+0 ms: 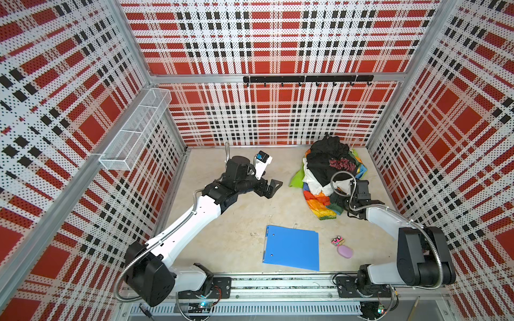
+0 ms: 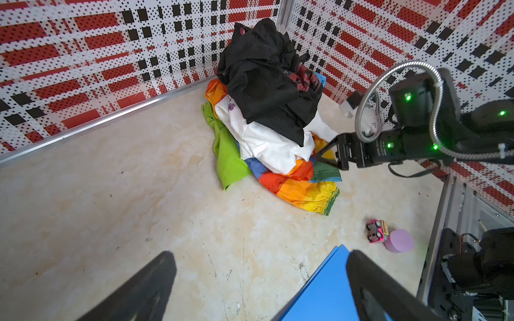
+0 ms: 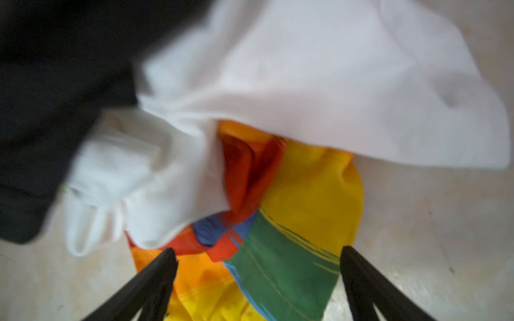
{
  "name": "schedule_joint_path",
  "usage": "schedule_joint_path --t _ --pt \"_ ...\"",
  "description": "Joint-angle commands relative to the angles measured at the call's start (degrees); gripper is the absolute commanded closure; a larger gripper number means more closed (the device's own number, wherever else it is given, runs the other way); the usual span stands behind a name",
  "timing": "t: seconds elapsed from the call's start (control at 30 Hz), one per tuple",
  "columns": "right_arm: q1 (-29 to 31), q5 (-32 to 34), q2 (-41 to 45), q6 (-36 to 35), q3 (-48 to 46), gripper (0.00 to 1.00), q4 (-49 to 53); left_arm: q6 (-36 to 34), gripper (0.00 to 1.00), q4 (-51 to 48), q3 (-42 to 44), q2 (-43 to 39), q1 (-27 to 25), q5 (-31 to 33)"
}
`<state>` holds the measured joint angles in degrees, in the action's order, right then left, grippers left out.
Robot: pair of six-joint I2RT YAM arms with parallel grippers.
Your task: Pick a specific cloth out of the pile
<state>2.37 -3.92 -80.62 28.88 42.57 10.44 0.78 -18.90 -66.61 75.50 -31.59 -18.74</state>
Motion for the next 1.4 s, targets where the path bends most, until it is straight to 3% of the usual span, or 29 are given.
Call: schedule_joint_path --t 0.0,0.37,0.4,0.53,0.6,0.7,0.87,1.07,1.37 --pt "-0.2 -2.6 -0.4 2.2 5.0 0.0 -3.8 -0.1 0.01 1.0 -0.3 0.3 -0.5 0.2" --pt "-0.3 -2.3 -18.8 8.2 16.0 0.0 -9.2 -0.3 0.01 0.6 -0.5 0.1 -0.5 0.7" --pt "-0.3 -1.8 -20.5 8.1 17.3 0.04 -8.8 -0.3 0.01 0.6 -0.5 0.1 -0.5 0.6" --pt "-0.3 3.1 -21.3 6.8 19.2 0.59 -7.8 -0.4 0.01 0.4 -0.5 -0.1 -0.8 1.1" --pt "-0.3 6.6 -19.1 5.7 19.9 0.75 -6.1 -0.5 0.01 0.5 -0.5 -0.2 -0.9 1.2" --pt "-0.4 9.2 -15.5 3.5 21.6 0.87 -3.8 -0.5 0.01 0.5 -0.5 0.0 -0.8 0.7" --pt "-0.1 12.2 -11.4 1.1 26.6 0.88 0.1 -0.4 0.01 0.4 -0.6 0.1 -0.9 0.6" --pt "1.0 12.8 -12.6 -0.4 36.8 0.88 2.7 -0.5 0.01 0.4 -0.5 0.0 -0.8 0.9" --pt "2.8 10.2 -30.3 -1.0 57.6 0.88 5.9 -0.4 0.01 0.4 -0.6 0.8 -0.4 0.4"
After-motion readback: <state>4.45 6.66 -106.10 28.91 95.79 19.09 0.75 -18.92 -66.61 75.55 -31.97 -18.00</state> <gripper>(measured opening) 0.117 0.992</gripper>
